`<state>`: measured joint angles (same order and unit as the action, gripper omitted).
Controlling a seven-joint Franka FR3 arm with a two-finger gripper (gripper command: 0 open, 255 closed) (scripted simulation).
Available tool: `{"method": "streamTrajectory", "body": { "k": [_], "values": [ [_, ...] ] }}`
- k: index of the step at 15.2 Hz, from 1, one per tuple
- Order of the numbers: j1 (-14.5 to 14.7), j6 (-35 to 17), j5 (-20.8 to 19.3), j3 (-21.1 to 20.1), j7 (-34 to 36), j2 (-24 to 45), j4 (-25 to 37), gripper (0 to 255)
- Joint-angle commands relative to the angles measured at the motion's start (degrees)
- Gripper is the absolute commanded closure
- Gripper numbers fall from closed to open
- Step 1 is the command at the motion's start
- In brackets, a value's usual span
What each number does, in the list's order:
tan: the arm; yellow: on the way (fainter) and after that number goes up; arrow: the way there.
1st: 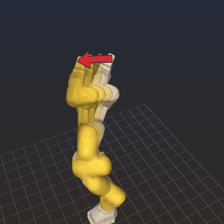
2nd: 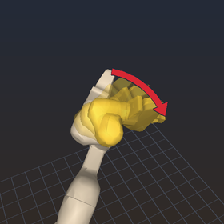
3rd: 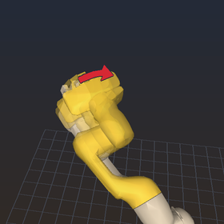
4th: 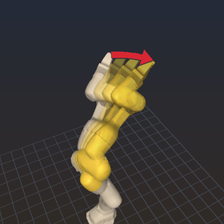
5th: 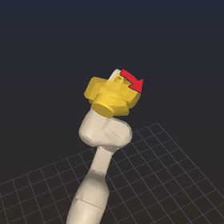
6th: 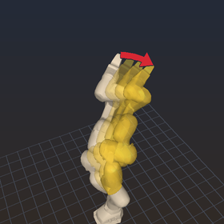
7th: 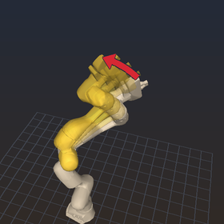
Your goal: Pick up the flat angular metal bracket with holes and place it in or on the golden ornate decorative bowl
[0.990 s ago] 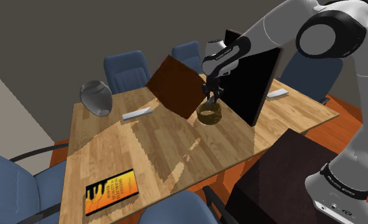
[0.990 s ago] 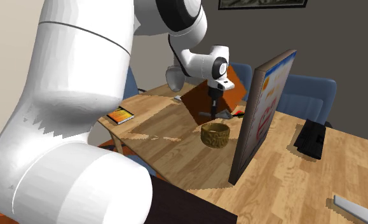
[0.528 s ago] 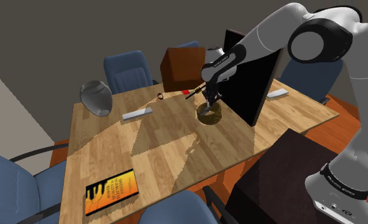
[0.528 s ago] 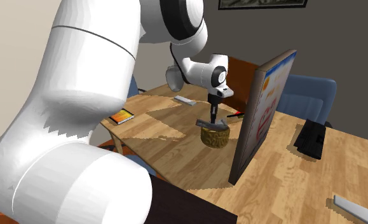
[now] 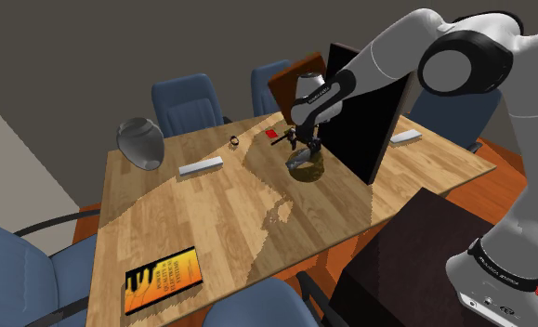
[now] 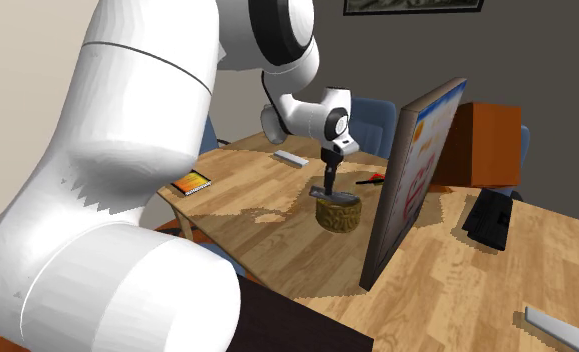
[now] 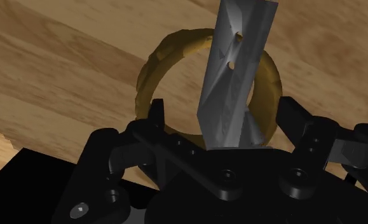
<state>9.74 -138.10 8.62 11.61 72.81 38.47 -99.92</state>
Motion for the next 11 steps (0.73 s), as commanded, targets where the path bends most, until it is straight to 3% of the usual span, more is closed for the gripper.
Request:
{"method": "streamTrajectory", "body": {
  "k": [1, 11],
  "values": [
    [0.0, -1.2, 0.3, -0.2, 0.2, 0.9, -0.1, 0],
    [-0.4, -3.2, 0.8, -0.7, -0.1, 3.6, 0.6, 0]
  ]
}}
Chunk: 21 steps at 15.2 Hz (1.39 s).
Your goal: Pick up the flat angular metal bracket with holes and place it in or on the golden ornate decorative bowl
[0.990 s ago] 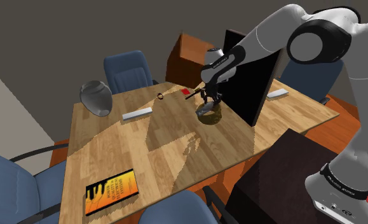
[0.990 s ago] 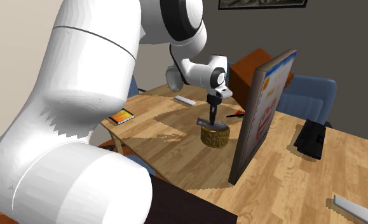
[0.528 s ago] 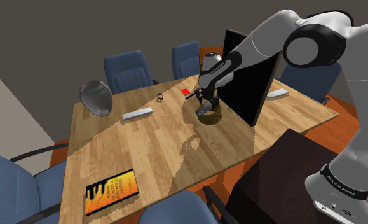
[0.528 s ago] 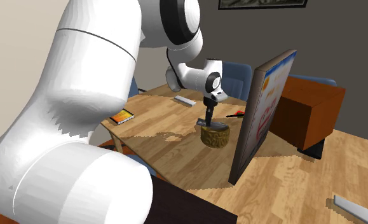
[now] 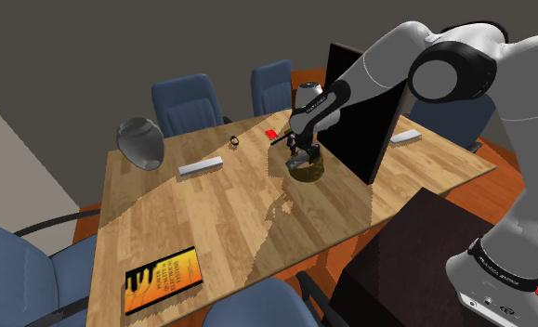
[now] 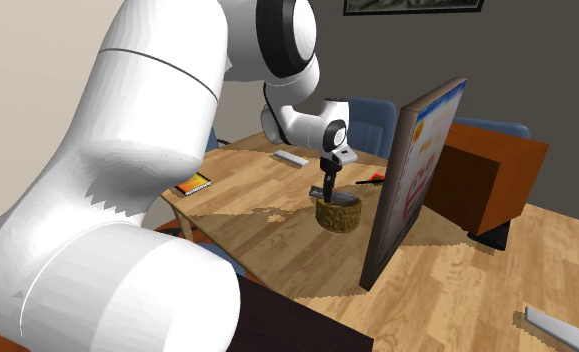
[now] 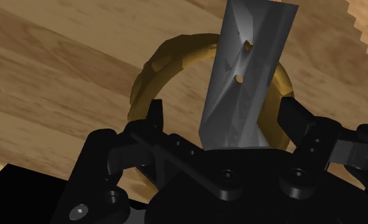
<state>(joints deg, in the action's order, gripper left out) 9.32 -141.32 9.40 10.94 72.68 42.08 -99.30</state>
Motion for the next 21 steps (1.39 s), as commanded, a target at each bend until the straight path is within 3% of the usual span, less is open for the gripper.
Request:
{"method": "streamTrajectory", "body": {
  "k": [1, 2, 3, 12, 21],
  "values": [
    [0.0, 0.0, 0.0, 0.0, 0.0, 0.0, 0.0, 0],
    [0.0, 0.0, 0.0, 0.0, 0.0, 0.0, 0.0, 0],
    [0.0, 0.0, 0.0, 0.0, 0.0, 0.0, 0.0, 255],
    [0.0, 0.0, 0.0, 0.0, 0.0, 0.0, 0.0, 255],
    [0.7, 4.2, -1.0, 1.0, 0.5, -5.2, -0.9, 255]
  ]
}}
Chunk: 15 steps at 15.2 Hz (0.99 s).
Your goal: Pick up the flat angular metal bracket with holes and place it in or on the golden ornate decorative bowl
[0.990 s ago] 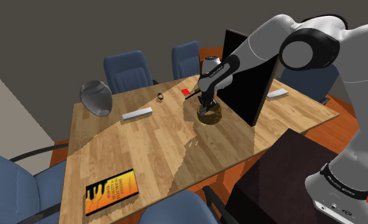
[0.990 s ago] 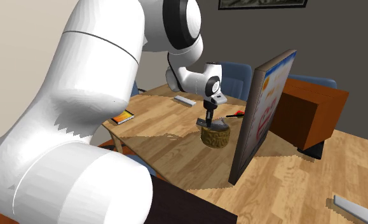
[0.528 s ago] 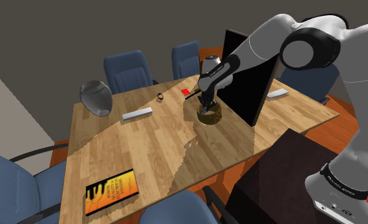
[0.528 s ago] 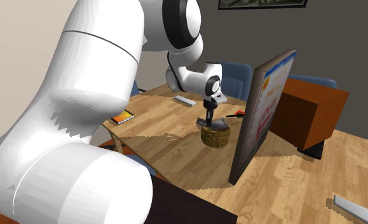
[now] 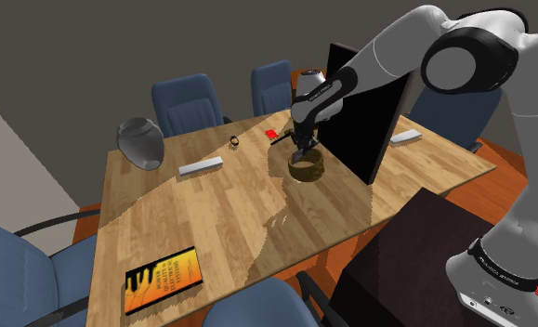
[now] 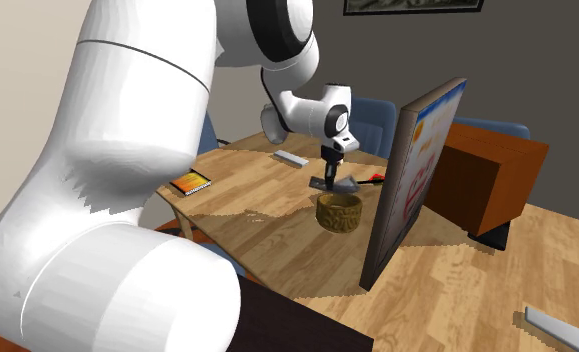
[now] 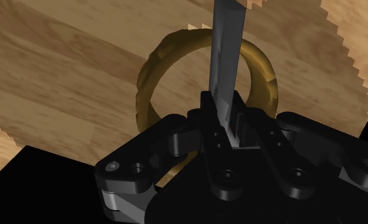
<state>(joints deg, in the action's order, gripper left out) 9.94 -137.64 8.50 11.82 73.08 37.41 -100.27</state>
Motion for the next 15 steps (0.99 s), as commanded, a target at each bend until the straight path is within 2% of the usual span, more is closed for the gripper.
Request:
{"method": "streamTrajectory", "body": {
  "k": [1, 12, 14, 15],
  "values": [
    [0.2, 1.1, -0.2, 0.2, 0.2, -1.0, 0.0, 255],
    [0.9, 6.6, -1.5, 1.2, 0.9, -6.3, 0.4, 255],
    [-1.2, 7.3, -1.4, 1.9, -2.0, -7.6, -0.3, 255],
    [-1.3, 6.7, -1.3, 1.8, -2.1, -7.1, -0.4, 255]
  ]
}}
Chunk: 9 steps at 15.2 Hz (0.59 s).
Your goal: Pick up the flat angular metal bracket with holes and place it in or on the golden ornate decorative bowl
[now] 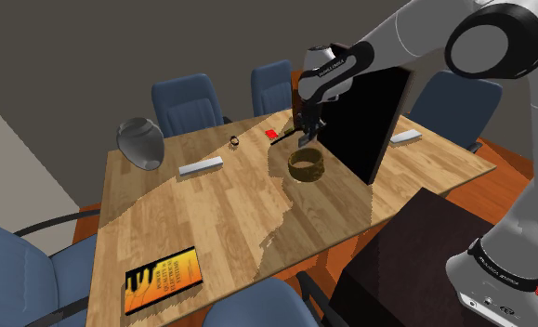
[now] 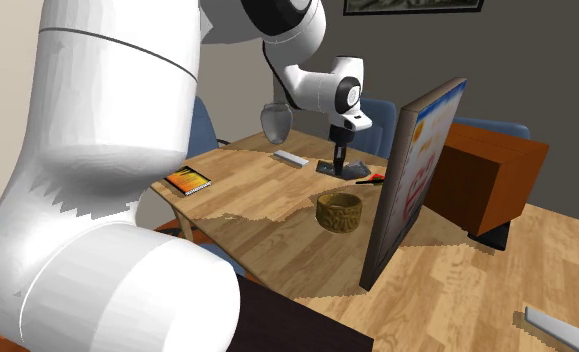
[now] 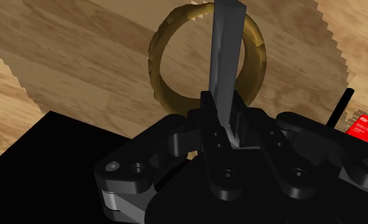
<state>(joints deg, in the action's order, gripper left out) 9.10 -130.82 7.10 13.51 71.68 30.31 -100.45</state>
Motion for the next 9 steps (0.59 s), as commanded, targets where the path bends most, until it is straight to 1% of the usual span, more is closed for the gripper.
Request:
{"method": "streamTrajectory", "body": {
  "k": [1, 9],
  "values": [
    [-0.5, -0.7, 0.2, 0.0, -0.7, 0.4, -0.3, 255],
    [-1.1, -5.0, 1.3, -0.8, -1.3, 4.4, -0.7, 255]
  ]
}}
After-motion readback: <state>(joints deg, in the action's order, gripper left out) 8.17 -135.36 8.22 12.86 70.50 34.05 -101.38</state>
